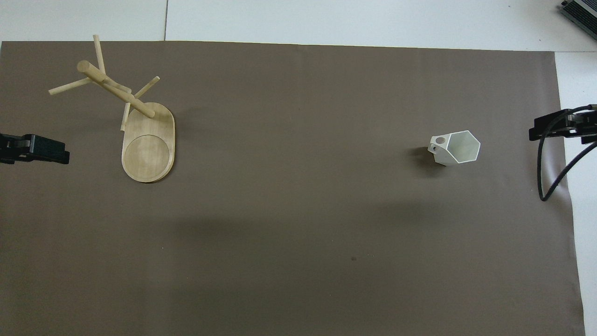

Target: Hang cup on rack

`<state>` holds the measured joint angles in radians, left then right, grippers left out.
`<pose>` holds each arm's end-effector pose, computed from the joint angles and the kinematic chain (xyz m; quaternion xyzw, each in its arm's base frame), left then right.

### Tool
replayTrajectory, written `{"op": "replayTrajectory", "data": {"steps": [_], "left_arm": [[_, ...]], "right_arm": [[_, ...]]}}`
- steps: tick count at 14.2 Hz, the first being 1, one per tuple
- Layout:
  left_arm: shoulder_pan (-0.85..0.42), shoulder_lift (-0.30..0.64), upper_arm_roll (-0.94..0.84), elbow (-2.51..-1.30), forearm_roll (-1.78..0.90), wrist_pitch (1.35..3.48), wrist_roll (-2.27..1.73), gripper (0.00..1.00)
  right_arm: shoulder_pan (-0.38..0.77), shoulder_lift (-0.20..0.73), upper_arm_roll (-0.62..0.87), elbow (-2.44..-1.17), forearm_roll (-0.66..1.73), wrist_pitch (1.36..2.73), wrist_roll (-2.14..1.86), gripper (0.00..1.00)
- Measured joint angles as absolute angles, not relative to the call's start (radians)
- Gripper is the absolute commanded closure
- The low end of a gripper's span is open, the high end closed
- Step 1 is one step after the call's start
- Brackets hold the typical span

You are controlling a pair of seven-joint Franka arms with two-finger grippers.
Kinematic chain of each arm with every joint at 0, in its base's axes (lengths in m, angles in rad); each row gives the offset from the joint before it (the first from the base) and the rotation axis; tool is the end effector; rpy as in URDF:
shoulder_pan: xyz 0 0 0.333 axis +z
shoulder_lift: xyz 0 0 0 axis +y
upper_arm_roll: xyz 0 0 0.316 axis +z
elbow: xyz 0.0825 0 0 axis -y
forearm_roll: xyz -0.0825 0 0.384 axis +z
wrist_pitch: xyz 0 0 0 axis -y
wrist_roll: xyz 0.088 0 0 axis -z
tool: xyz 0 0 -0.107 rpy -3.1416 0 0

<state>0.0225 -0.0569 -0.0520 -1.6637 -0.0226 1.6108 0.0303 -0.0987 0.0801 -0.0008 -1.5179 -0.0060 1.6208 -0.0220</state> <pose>0.5392 -0.0190 0.6151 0.9995 -0.0294 0.0020 0.0098 0.5811 -0.0586 0.6084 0.9992 -0.0386 0.0112 0.0037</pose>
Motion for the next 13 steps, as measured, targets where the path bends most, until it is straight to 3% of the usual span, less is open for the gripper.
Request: {"op": "replayTrajectory", "data": {"steps": [13], "left_arm": [[0.023,-0.057,-0.052,-1.664,-0.023,1.611,0.03,0.0]], "right_arm": [[-0.099,0.08,-0.001,-1.518,-0.006,1.643,-0.022,0.0]]}}
